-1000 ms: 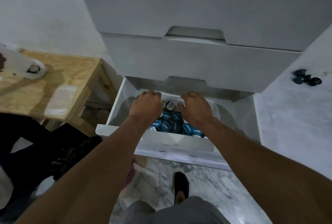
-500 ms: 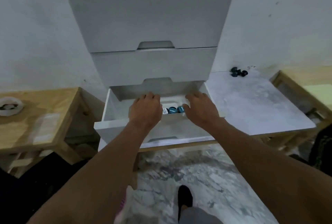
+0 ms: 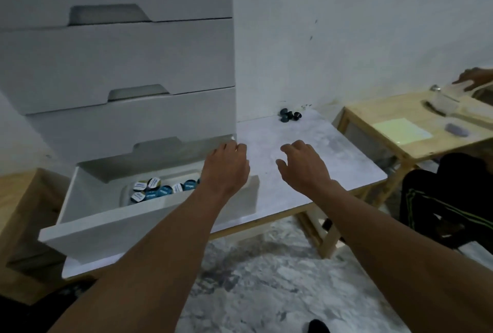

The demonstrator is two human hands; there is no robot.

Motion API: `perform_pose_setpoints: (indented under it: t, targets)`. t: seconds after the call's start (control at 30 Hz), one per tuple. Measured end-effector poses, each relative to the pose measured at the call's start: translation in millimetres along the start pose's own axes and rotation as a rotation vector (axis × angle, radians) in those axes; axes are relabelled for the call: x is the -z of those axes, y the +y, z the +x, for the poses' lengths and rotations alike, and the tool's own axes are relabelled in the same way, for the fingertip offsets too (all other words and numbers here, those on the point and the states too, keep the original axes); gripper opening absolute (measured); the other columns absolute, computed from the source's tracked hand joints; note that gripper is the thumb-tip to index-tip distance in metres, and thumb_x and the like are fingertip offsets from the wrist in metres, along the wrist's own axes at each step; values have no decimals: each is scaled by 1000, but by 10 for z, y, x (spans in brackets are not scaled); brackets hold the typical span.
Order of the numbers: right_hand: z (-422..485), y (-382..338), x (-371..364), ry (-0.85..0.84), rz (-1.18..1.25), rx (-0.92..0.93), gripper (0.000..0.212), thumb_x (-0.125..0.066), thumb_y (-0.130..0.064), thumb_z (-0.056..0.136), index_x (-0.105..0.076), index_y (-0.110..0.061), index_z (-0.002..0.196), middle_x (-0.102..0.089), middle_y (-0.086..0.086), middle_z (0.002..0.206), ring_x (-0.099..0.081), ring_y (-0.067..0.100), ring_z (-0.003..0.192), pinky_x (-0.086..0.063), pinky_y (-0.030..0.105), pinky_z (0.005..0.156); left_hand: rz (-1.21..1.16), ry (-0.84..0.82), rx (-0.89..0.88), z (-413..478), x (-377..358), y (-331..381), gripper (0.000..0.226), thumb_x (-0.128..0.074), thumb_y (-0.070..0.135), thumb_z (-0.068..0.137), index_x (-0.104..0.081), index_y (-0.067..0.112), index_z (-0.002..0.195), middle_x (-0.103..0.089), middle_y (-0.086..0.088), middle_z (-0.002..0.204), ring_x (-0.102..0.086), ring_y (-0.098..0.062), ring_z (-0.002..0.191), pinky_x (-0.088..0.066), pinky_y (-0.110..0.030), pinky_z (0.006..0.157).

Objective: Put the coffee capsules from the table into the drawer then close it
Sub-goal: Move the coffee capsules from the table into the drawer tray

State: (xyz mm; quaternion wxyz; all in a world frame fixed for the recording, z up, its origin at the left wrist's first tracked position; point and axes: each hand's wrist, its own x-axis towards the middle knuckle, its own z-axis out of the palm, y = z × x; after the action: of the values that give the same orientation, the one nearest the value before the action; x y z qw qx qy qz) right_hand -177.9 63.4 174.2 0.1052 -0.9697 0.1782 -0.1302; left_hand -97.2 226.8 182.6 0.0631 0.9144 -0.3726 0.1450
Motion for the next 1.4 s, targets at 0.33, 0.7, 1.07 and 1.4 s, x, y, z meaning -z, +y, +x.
perform_pose_setpoints:
  t: [0.33,0.7,1.07,1.4]
  targets:
    - [690,1663,163,-80,-19,36,33,-49,-29,95,-56,-8,118,-56,14,120,-52,33,110,-48,41,86,-52,38,64,1184,-591,1231,27,-49,25,93,-57,6,110,-60,-13,107,-58,-31,93,-45,-38,72]
    - [1671,2459,28,-153,42,114,33,-48,-27,95,-53,-9,122,-54,13,123,-52,32,110,-49,41,87,28,-50,113,2194,-1053,1510,17,-60,19,86,-62,6,97,-62,-11,91,-60,-29,75,-46,-36,59]
    - [3000,2828,-555,-284,23,96,37,-48,-25,95,-51,-13,130,-53,11,128,-54,29,112,-49,38,90,-96,-154,155,3524,-1976,1228,12,-60,13,84,-62,7,94,-61,-9,89,-61,-29,74,-42,-33,57]
    - [3911,2791,-1210,-396,68,58,39,-54,-24,93,-51,-16,131,-53,10,128,-56,28,110,-48,35,92,-239,-244,259,4111,-2731,871,31,-43,13,94,-53,12,123,-58,-7,114,-59,-25,98,-50,-34,79]
